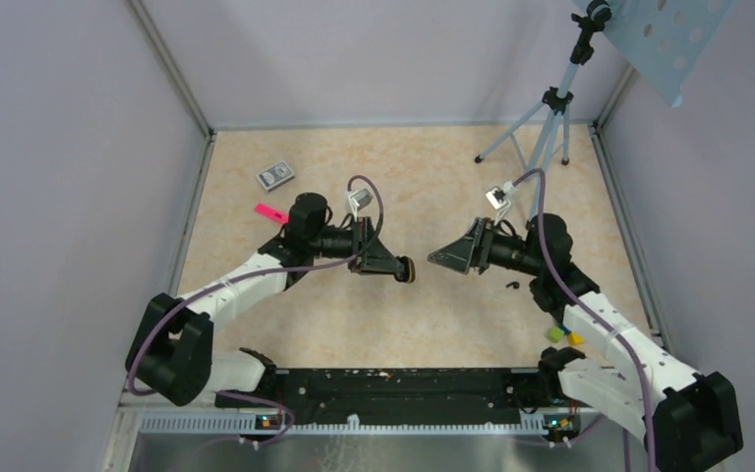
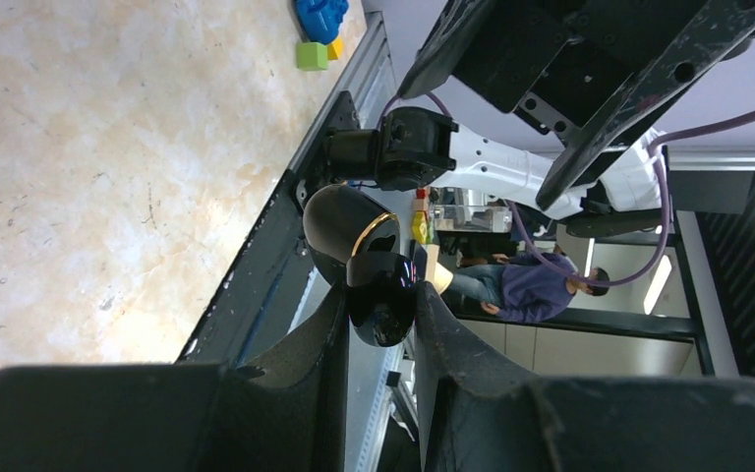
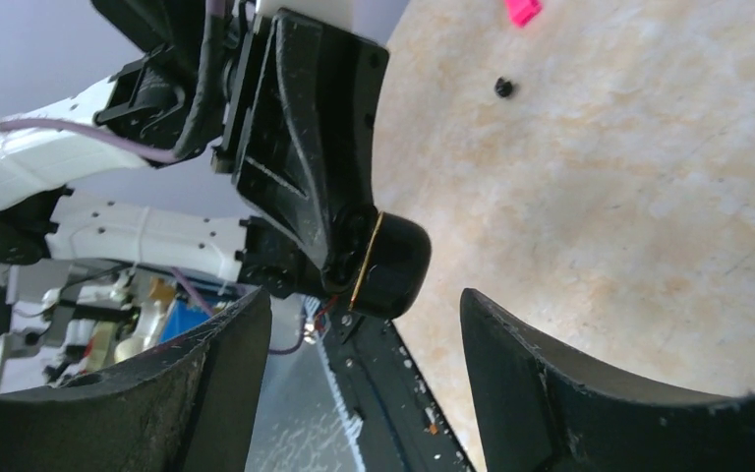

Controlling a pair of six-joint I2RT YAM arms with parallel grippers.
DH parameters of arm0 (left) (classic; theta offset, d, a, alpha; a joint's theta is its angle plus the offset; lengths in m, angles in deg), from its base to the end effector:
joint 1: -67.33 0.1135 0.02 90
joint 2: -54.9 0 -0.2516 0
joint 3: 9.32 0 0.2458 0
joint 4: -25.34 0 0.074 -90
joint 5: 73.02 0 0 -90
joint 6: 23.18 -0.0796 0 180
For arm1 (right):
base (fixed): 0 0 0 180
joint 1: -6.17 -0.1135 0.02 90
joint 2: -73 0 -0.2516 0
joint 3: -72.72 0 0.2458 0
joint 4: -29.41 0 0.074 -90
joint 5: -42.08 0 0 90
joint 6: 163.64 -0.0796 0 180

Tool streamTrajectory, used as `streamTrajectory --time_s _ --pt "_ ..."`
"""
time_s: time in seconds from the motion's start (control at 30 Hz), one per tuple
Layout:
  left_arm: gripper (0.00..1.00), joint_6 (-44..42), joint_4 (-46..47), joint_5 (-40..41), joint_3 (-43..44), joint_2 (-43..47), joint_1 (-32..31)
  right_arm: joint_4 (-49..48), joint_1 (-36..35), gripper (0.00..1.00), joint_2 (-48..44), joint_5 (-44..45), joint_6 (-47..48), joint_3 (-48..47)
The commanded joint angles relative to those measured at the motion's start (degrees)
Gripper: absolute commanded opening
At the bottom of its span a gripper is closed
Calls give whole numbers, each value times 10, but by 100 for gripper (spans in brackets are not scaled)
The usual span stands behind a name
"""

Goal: Insert the wireless bluetooth earbuds into the charging case
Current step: Pass from the left arm to the right

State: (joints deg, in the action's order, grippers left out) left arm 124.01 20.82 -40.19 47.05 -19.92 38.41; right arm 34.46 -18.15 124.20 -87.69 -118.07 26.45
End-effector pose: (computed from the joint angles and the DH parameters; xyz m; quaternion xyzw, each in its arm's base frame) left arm 0.2260 -0.2013 0.2328 0.0774 0.7745 -0.6225 0.0819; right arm 0.1981 0.1454 0.2650 -0.0896 0.7474 0.5564 0.3519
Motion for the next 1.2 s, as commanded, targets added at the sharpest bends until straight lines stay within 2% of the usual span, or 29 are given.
streamTrajectory --time_s 0.0,0.13,0.27,0.7,0.83,0.97,1.17 --pt "0 29 70 -28 16 -14 2 -117 1 69 26 -68 -56 26" --pt "0 51 109 -24 3 -13 2 -163 -15 69 48 -67 -81 36" --pt "0 47 108 -26 12 -17 2 -141 -32 70 60 -50 -63 18" --pt "0 51 128 -24 4 -14 2 -231 -54 70 118 -43 -107 26" --pt "0 51 131 -24 4 -13 3 -267 -54 66 134 -42 -127 32" --pt "0 51 132 -26 8 -13 2 -326 -54 57 156 -54 -158 42" --pt "0 53 134 -23 9 -14 2 -334 -54 53 165 -68 -159 42"
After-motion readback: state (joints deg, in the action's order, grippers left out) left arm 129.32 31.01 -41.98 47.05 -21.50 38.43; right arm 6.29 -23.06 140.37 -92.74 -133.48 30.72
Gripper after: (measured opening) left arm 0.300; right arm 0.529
